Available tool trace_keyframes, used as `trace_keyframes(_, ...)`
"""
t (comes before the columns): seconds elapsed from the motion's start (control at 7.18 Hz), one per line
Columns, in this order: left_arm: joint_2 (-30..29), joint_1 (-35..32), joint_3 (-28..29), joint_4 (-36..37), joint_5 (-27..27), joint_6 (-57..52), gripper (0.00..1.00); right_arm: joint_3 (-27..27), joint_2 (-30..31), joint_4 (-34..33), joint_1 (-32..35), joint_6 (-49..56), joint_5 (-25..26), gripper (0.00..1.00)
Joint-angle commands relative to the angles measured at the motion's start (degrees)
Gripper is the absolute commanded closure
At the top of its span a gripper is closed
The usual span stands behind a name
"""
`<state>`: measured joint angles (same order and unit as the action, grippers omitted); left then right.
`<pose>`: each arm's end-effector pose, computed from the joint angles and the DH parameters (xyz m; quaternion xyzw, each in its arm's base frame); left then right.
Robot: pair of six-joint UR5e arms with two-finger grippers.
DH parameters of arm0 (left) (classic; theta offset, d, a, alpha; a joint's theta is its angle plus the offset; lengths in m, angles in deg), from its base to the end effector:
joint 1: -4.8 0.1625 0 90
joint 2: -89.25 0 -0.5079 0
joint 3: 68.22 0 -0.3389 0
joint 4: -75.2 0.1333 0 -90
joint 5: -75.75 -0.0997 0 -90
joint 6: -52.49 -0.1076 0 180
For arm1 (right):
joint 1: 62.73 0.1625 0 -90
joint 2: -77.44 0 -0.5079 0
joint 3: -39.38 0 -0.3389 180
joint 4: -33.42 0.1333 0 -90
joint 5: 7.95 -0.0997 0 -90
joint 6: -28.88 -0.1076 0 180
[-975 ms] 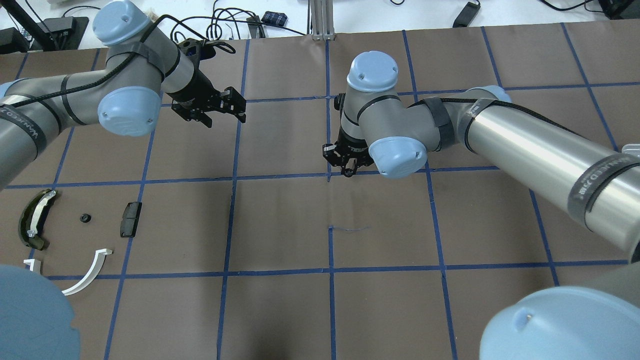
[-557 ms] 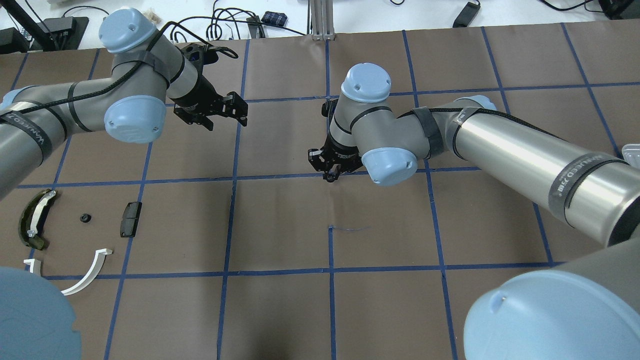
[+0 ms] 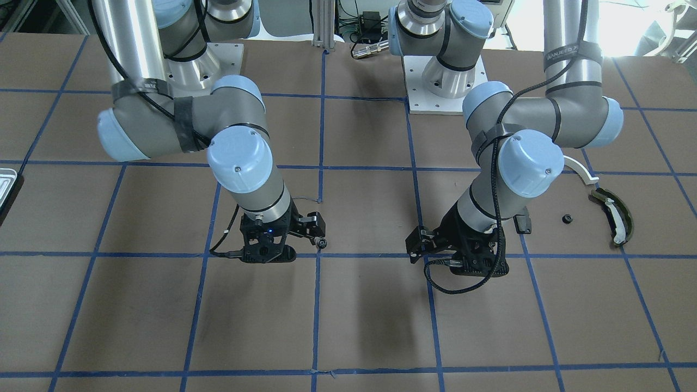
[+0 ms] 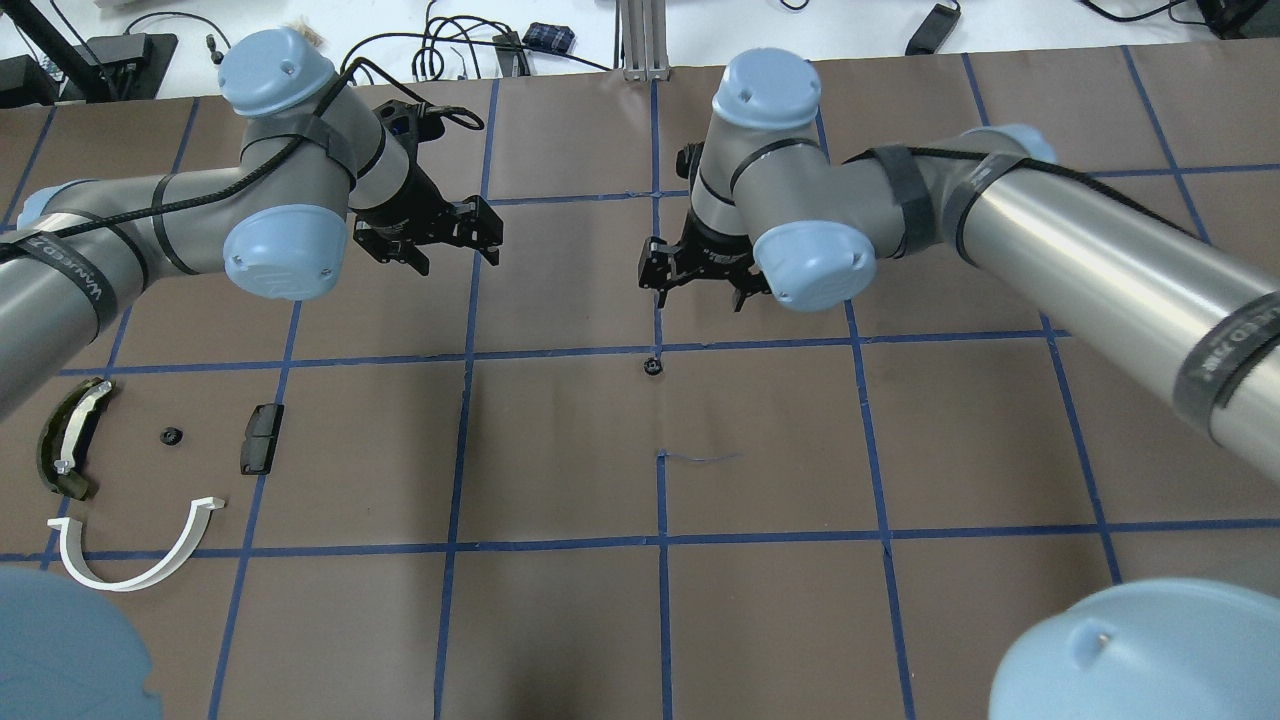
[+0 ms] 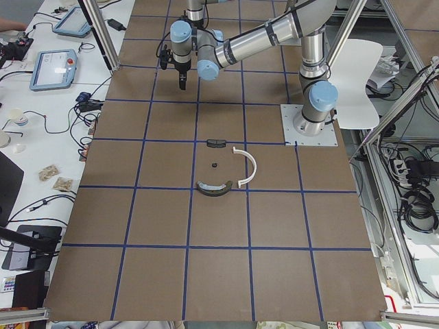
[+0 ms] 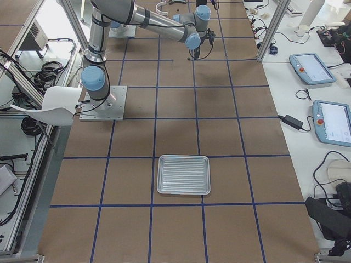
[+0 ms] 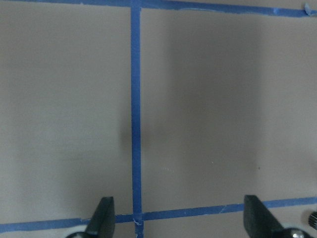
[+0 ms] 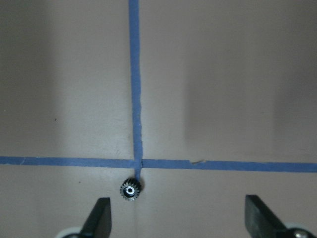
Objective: Place bearing gear from tray to pile
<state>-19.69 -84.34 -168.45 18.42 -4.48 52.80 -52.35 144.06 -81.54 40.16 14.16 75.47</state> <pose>-0.1430 -0.5699 0.3790 0.0072 -0.9957 0.0356 0.0849 0.2776 -0.5600 0.3777 0.0160 0.9982 0.0150 0.0554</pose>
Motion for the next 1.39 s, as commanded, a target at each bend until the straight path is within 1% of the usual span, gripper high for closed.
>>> trace_keyframes(0.0, 0.67, -9.76, -1.81, 0.52, -0.79, 8.79, 0.08, 11.6, 4.99, 18.47, -3.39, 0.66, 8.57, 0.0)
trace_keyframes(0.14, -0.64, -14.78, -2.42, 4.62, -4.19, 15.09, 0.09, 14.96, 7.71, 25.68, -4.62, 2.66, 8.51, 0.0)
trace_keyframes(0.28, -2.39, -17.53, -3.12, 5.7, -5.53, 20.29, 0.09, 16.73, 10.26, 28.45, -6.11, 5.12, 8.6, 0.0)
trace_keyframes(0.42, -3.98, -19.91, -3.39, 5.97, -5.63, 24.0, 0.11, 16.67, 13.85, 31.26, -7.52, 10.54, 9.12, 0.0)
trace_keyframes(0.56, -6.17, -21.67, -3.39, 7.8, -6.33, 25.69, 0.13, 15.79, 15.37, 33.9, -10.14, 14.77, 8.34, 0.07)
trace_keyframes(0.7, -7.93, -22.39, -3.05, 9.47, -9.64, 26.57, 0.13, 14.39, 16.95, 34.1, -10.25, 15.07, 8.25, 0.08)
trace_keyframes(0.84, -9.6, -22.74, -2.87, 11.23, -9.76, 26.76, 0.13, 11.42, 19.4, 34.01, -10.25, 15.94, 8.16, 0.08)
trace_keyframes(0.97, -11.1, -23.0, -2.52, 12.99, -9.76, 26.93, 0.13, 8.0, 22.3, 32.1, -10.25, 16.04, 7.9, 0.05)
trace_keyframes(1.11, -11.81, -23.7, -2.34, 16.14, -9.67, 28.41, 0.13, 5.88, 23.02, 27.47, -10.17, 16.04, 8.33, 0.0)
trace_keyframes(1.25, -12.51, -23.97, -2.25, 16.34, -9.76, 28.6, 0.14, 5.68, 23.38, 26.9, -10.25, 16.04, 8.25, 0.0)
